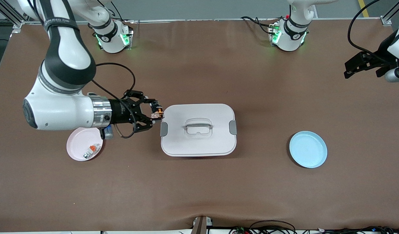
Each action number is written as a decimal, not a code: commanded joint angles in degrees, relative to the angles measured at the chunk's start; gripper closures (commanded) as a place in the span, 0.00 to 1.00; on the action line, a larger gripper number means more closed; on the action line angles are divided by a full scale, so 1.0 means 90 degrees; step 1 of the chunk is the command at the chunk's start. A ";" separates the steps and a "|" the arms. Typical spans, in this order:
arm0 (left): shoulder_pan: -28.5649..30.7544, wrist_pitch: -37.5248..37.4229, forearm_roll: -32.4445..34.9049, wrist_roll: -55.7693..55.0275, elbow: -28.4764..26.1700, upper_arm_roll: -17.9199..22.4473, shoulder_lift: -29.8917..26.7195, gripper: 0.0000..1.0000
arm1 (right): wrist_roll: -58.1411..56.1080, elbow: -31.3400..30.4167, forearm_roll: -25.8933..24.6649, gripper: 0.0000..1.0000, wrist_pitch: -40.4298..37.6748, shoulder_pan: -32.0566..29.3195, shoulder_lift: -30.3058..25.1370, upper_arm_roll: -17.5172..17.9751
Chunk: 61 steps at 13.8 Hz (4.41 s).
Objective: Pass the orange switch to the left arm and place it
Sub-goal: 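Lift the switch with the right gripper and carry it over the box, then reach the left gripper to the switch held by the right gripper, then grasp the switch with the left gripper while the right gripper releases it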
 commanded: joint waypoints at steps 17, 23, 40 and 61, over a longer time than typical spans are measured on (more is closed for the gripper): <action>-0.0362 0.0747 -0.2413 -0.0120 0.0060 -0.0065 0.0675 0.00 | 0.1519 0.0247 0.1457 1.00 0.2801 0.1622 0.0028 -0.0073; -0.0918 0.1694 -0.3099 -0.0978 0.0099 -0.0104 0.0938 0.00 | 0.1851 0.0568 0.1507 1.00 0.3554 0.2023 0.0262 -0.0063; -0.1729 0.2692 -0.3958 0.0231 0.1086 -0.0221 0.2326 0.00 | 0.2204 0.1234 0.1439 1.00 0.3887 0.2277 0.0800 -0.0093; -0.1993 0.2585 -0.4036 -0.0169 0.1095 -0.0231 0.2453 0.70 | 0.2155 0.1214 0.1429 1.00 0.3887 0.2268 0.0800 -0.0093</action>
